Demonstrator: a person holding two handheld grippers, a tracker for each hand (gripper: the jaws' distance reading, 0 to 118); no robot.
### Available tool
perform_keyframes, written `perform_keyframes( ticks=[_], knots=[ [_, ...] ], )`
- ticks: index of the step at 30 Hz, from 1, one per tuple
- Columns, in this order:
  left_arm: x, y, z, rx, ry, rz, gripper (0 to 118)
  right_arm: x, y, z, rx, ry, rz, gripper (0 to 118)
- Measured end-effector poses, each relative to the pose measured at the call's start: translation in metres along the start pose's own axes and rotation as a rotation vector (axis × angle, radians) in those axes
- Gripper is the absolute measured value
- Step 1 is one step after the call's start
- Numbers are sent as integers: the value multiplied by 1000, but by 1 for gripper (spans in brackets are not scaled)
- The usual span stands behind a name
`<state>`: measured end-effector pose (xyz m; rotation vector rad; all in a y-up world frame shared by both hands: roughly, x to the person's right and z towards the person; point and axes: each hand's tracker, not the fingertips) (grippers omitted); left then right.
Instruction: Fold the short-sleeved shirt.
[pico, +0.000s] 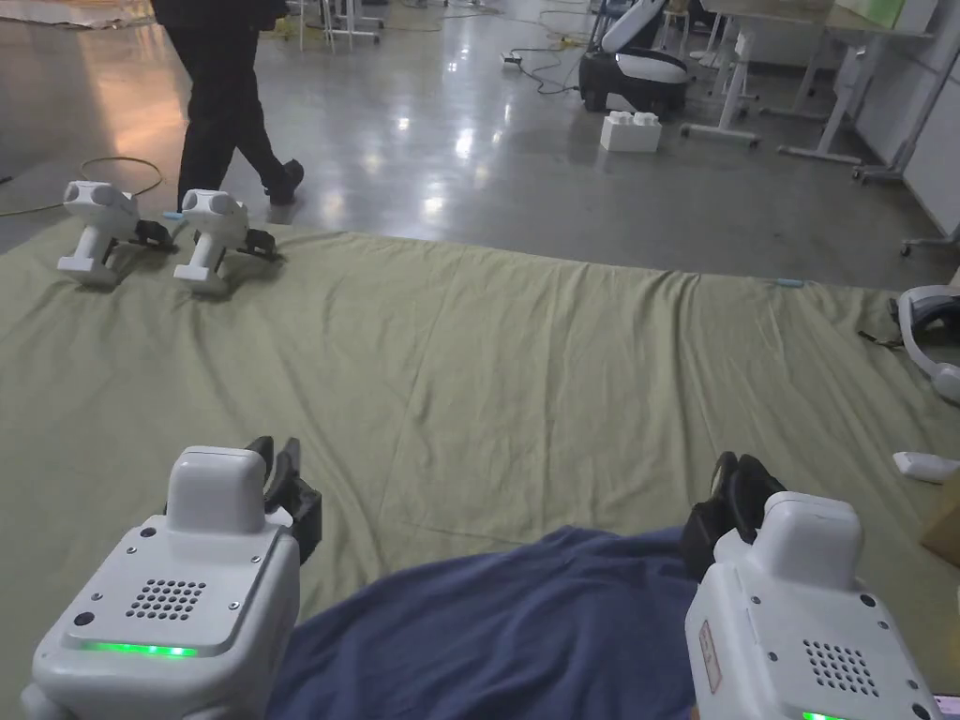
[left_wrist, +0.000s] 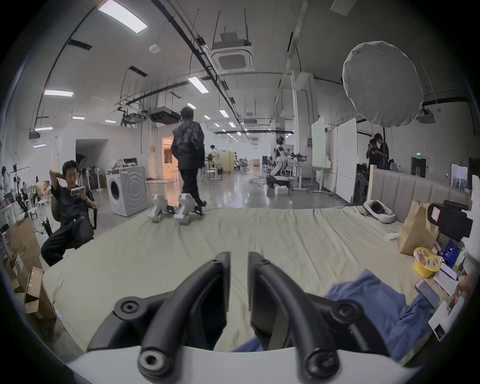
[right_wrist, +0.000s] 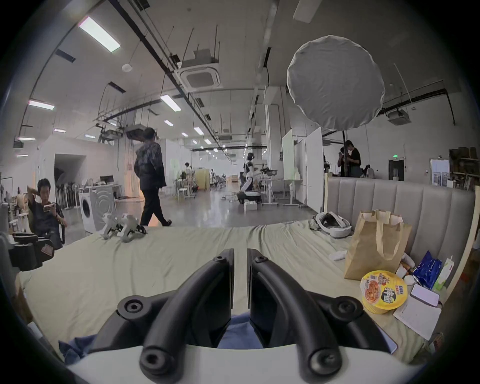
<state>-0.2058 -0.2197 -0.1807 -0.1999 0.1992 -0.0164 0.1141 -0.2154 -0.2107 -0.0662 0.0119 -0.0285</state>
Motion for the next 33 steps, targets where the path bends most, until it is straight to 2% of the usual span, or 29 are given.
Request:
perform_keyframes(
  ticks=[1, 3, 5, 13, 17, 21, 25, 26, 28, 29, 32, 33],
  knots=[
    [1, 2, 0, 5, 13, 0, 16, 1, 1, 0, 9, -7, 10, 10],
    [-4, 5, -2, 15, -28, 49, 5, 1, 3, 3, 33, -15, 31, 8],
    [-5, 6, -2, 17, -11, 57, 2, 3, 5, 4, 37, -18, 30, 7],
    [-50, -2, -6, -94, -44, 102, 2, 6, 1, 0, 5, -8, 32, 7],
    [-84, -14, -11, -235, -51, 86, 2, 5, -6, -4, -34, 6, 34, 7],
    [-117, -38, -25, -487, -81, 97, 2, 5, -15, -10, -85, 24, 49, 7],
    [-140, -72, -36, -710, -72, 206, 3, 4, -23, -13, -124, 34, 52, 7],
    [-145, -83, -38, -743, -58, 242, 10, 3, -26, -13, -133, 35, 54, 7],
    [-152, -100, -41, -829, -67, 314, 42, 3, -30, -14, -151, 40, 58, 7],
    [-154, -108, -43, -857, -64, 358, 51, 2, -32, -15, -159, 43, 60, 7],
    [-153, -126, -47, -922, -38, 412, 70, 1, -36, -16, -181, 47, 68, 7],
    [-151, -130, -49, -935, -3, 389, 70, 1, -37, -16, -185, 51, 69, 7]
  ],
)
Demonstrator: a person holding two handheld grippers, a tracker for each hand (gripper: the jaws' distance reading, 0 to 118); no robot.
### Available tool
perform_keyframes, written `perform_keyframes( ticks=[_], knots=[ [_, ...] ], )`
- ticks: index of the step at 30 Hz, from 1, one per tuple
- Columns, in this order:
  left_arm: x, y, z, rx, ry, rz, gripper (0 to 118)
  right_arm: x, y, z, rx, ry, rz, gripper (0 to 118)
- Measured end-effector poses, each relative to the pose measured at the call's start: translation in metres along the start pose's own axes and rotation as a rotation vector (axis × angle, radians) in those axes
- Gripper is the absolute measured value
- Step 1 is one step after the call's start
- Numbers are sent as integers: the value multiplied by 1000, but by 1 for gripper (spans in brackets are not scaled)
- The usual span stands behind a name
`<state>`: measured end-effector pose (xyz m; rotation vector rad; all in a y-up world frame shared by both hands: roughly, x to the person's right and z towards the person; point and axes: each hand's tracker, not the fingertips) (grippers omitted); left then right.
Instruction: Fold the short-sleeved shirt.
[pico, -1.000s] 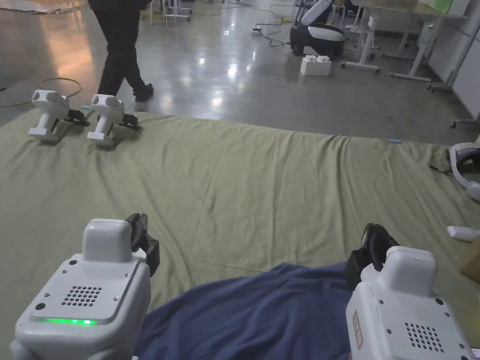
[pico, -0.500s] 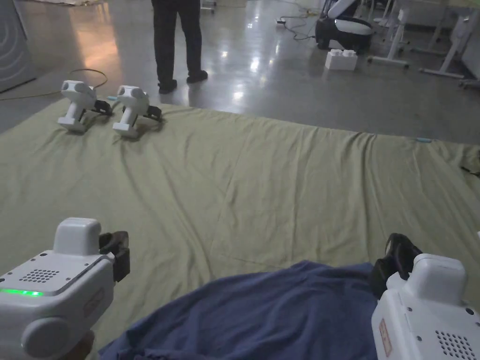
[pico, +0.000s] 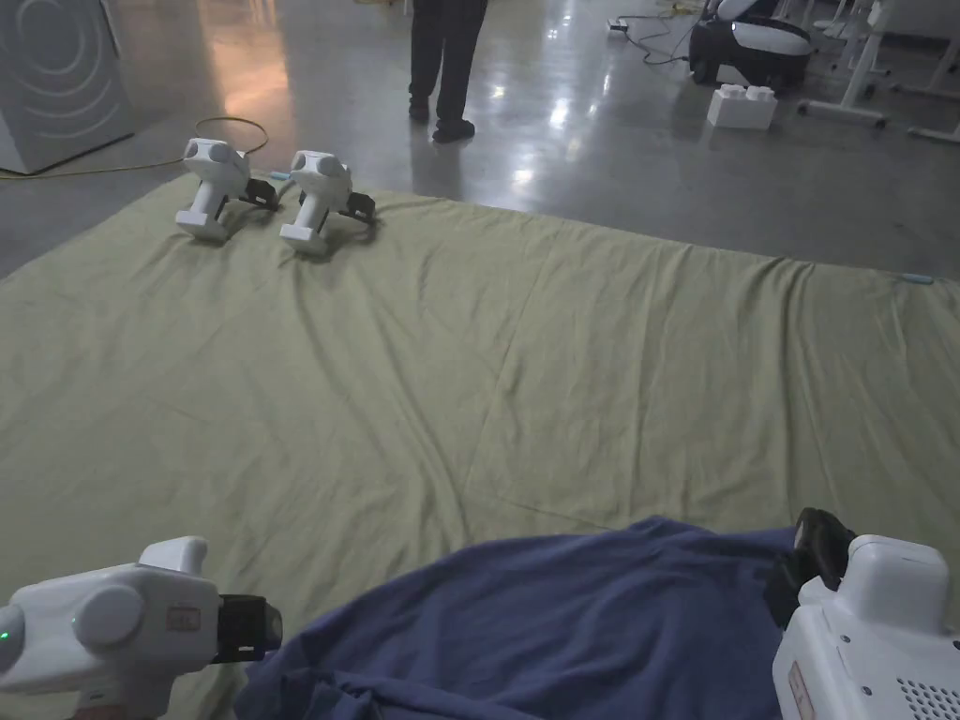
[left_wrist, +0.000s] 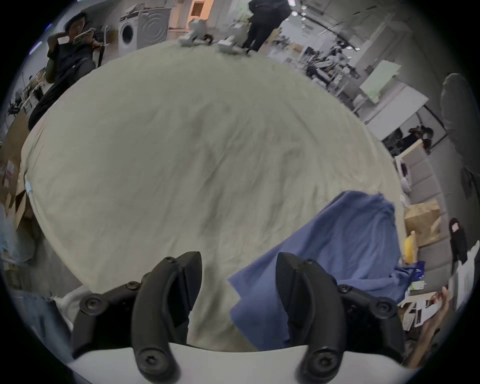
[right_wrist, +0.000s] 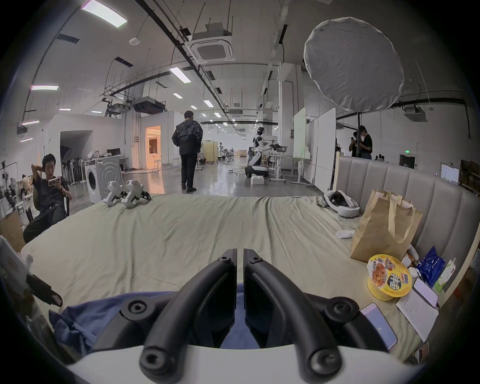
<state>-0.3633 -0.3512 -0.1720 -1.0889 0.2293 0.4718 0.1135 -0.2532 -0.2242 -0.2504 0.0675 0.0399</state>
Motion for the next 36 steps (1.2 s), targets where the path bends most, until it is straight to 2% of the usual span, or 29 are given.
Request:
perform_keyframes(
  ticks=[2, 6, 13, 14, 17, 18, 21, 28, 36],
  knots=[
    [1, -3, -6, -19, 54, -23, 70, 0, -1, 0, -7, 2, 2, 7],
    [6, -8, -21, -86, 60, -34, 70, 2, -3, 0, -15, -1, 6, 7],
    [41, -20, -27, -49, 229, -131, 67, 4, -8, -1, -41, -3, -18, 7],
    [48, -23, -28, -37, 251, -162, 63, 4, -9, -1, -43, -1, -20, 7],
    [54, -24, -31, -20, 275, -257, 20, 5, -11, -1, -49, 2, -23, 7],
    [53, -24, -33, -19, 219, -220, 17, 5, -12, -1, -50, 3, -24, 7],
    [47, -17, -36, -29, 185, -199, 10, 6, -14, -2, -56, 7, -26, 7],
    [21, -6, 3, 65, 70, -125, 7, 26, -16, -14, -84, 1, -17, 7],
    [21, 16, 36, 163, -14, -101, 7, 67, -4, -77, -272, -29, 35, 7]
  ],
)
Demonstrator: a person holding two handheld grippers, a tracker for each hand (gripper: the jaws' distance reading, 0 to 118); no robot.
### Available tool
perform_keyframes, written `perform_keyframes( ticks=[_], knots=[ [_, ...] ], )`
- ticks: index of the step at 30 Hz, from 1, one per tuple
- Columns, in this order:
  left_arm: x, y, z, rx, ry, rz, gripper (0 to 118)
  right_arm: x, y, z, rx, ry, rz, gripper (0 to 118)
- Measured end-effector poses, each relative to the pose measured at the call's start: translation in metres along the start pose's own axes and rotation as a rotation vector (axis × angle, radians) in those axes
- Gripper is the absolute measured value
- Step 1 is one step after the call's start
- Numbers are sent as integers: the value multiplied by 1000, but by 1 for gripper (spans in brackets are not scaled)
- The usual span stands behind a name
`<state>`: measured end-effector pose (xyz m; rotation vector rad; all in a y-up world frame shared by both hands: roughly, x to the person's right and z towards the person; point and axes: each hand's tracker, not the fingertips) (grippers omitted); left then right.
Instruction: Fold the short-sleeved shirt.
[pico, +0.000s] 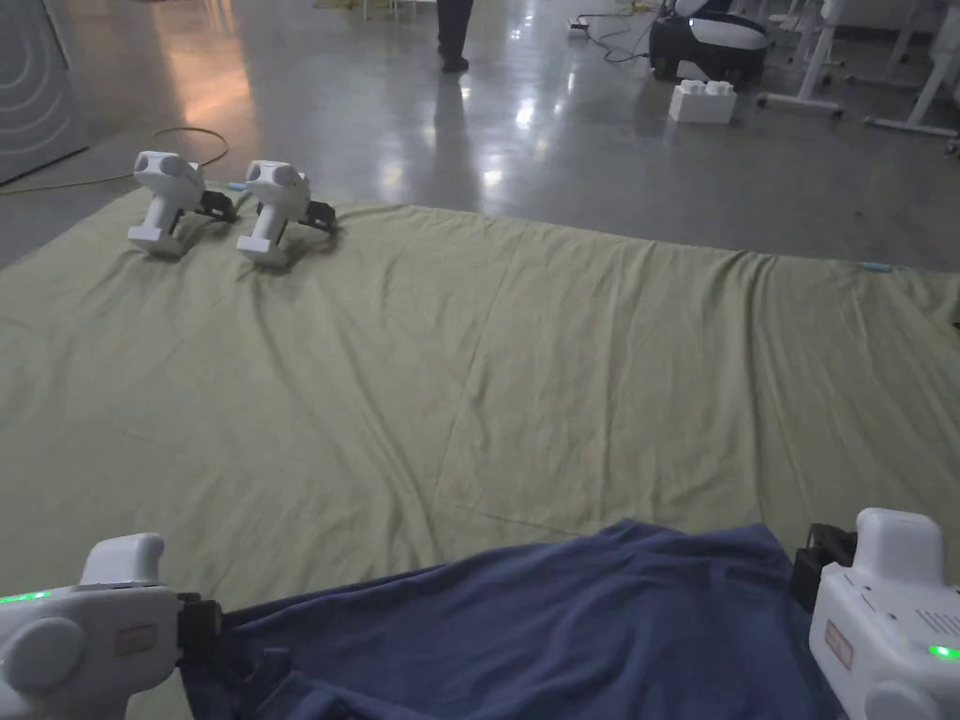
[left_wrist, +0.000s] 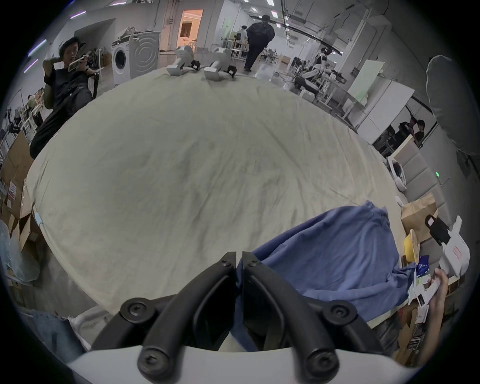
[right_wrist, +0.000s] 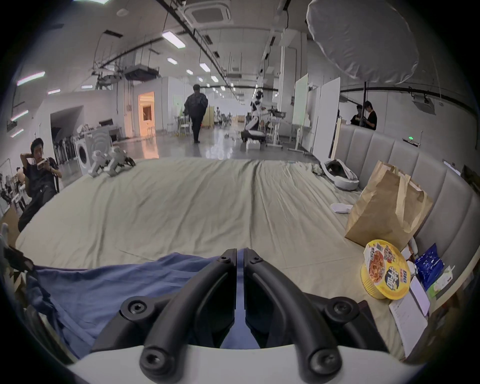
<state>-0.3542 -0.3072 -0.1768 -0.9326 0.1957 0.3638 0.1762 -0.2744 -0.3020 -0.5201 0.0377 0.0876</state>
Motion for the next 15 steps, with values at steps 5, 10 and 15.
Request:
perform_keyframes(
  ticks=[5, 10, 15],
  knots=[
    [13, 6, -6, 9, 0, -42, 7, 19, 14, -57, -167, 18, 29, 31],
    [23, 10, -16, 7, 23, -69, 7, 28, 20, -130, -369, 100, 64, 70],
    [24, 12, -19, 10, 43, -77, 7, 27, 19, -193, -527, 145, 62, 79]
  ],
)
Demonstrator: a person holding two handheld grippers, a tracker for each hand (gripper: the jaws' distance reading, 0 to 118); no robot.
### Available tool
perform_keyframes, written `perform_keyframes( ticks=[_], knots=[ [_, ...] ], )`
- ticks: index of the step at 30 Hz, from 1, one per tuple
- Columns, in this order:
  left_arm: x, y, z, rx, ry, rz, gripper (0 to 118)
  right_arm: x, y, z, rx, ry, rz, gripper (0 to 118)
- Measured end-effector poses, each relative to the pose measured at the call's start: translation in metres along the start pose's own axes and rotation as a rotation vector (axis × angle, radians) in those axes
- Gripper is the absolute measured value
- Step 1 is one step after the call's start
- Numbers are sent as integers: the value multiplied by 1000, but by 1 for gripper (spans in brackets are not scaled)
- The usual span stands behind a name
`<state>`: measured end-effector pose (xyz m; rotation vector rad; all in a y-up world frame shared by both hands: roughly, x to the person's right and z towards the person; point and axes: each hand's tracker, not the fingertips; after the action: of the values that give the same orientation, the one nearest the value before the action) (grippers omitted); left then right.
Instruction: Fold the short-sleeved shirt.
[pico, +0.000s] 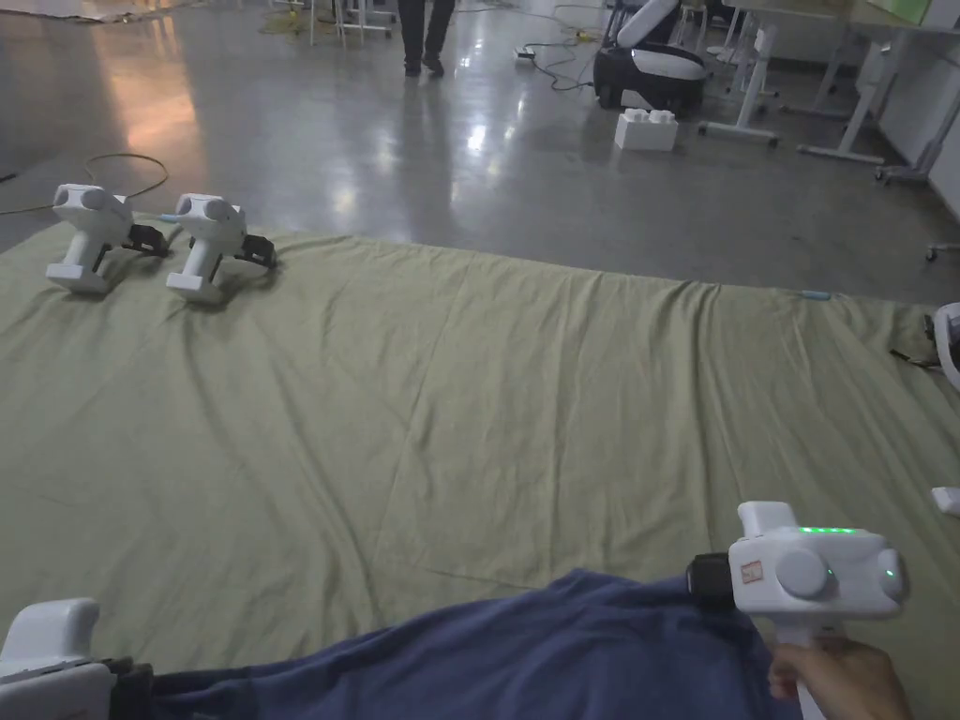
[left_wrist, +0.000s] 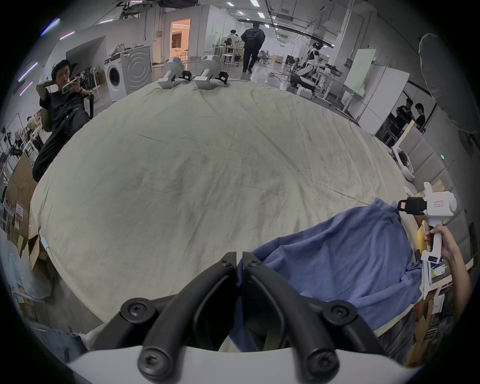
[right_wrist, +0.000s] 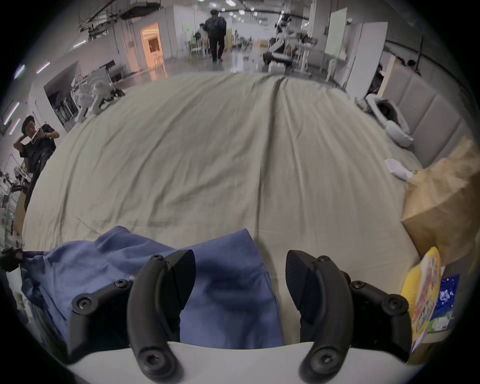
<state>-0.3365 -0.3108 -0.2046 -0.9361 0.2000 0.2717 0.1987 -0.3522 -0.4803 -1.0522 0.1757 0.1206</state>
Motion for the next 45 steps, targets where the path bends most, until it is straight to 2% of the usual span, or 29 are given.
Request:
perform_keyframes(
  ticks=[4, 5, 7, 8, 9, 10, 13, 15, 19, 23, 26, 31, 38, 45],
  knots=[
    [-2, 0, -2, -2, 3, 8, 7, -4, 4, -32, -113, 25, 29, 78],
    [-2, 0, -2, -2, 1, 10, 7, -7, 0, -36, -142, 54, 29, 71],
    [-1, 1, -1, 0, 0, 8, 7, -12, -5, -29, -62, 14, 34, 61],
    [0, 1, -1, 5, 0, 4, 7, -13, -5, -29, -72, 38, 34, 47],
    [1, 2, 0, 10, -2, 2, 7, -12, -7, -29, -64, 80, 25, 23],
    [0, 3, -2, 15, -6, 1, 7, -11, -8, -27, -49, 107, 18, 8],
    [2, 10, -2, 31, -9, -8, 7, -17, -10, -11, -9, 59, 29, 7],
    [5, 17, 4, 62, -21, -16, 6, -18, -8, 10, 83, 36, 41, 7],
    [15, 39, 18, 118, -32, -58, 6, -13, 5, 58, 207, 71, -23, 7],
    [23, 71, 38, 198, -60, -80, 6, -16, 18, 120, 362, 0, 41, 7],
    [28, 97, 57, 259, -81, -88, 6, -10, 28, 163, 449, 12, 18, 7],
    [34, 141, 84, 361, -93, -103, 6, 2, 44, 225, 602, -52, 11, 7],
    [58, 210, 128, 463, -87, -165, 6, 12, 80, 292, 715, -108, -12, 7],
    [82, 268, 146, 517, -63, -195, 6, 11, 117, 327, 789, -155, -34, 7]
  ],
)
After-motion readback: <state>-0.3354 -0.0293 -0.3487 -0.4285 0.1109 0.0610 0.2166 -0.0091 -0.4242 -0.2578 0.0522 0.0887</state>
